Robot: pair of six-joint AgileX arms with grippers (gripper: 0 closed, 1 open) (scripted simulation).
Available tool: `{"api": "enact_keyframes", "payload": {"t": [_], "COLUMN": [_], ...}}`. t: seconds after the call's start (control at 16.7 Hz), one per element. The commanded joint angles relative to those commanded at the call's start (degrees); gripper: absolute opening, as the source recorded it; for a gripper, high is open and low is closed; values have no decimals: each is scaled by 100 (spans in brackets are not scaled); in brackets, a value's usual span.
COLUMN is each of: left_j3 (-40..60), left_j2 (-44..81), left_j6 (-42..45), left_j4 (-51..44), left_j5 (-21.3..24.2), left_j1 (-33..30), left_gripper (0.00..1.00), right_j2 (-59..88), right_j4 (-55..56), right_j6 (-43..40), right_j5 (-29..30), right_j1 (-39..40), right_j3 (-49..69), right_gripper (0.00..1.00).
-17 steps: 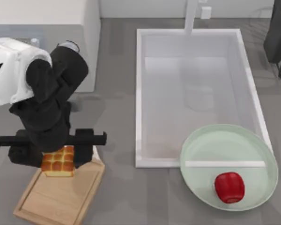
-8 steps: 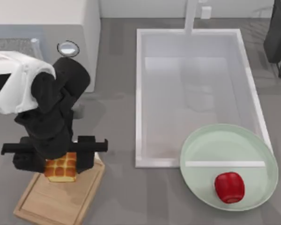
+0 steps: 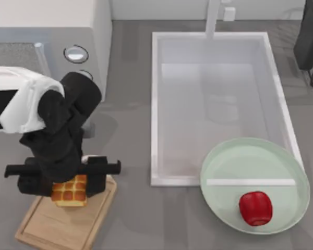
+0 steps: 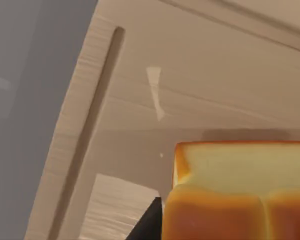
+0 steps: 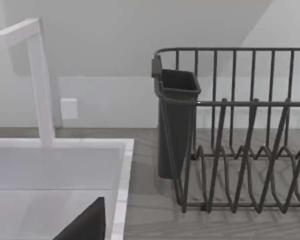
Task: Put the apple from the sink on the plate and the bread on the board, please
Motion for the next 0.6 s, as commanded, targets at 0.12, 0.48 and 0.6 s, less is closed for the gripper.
{"api": "enact_keyframes", "payload": {"t": [0.12, 0.48, 0.6], "left_j3": [0, 0, 0], "left_j2": [0, 0, 0], "left_j6": [0, 0, 0], "left_j4": [0, 0, 0], "left_j5": [0, 0, 0], "left_j1": [0, 0, 0], "left_gripper": [0, 45, 60], "right_j2": [0, 0, 0], "right_j4": [0, 0, 0], "right_j6": [0, 0, 0], "right_j5": [0, 0, 0], "right_j1": [0, 0, 0], "right_j3": [0, 0, 0], "right_gripper": [100, 100, 100]}}
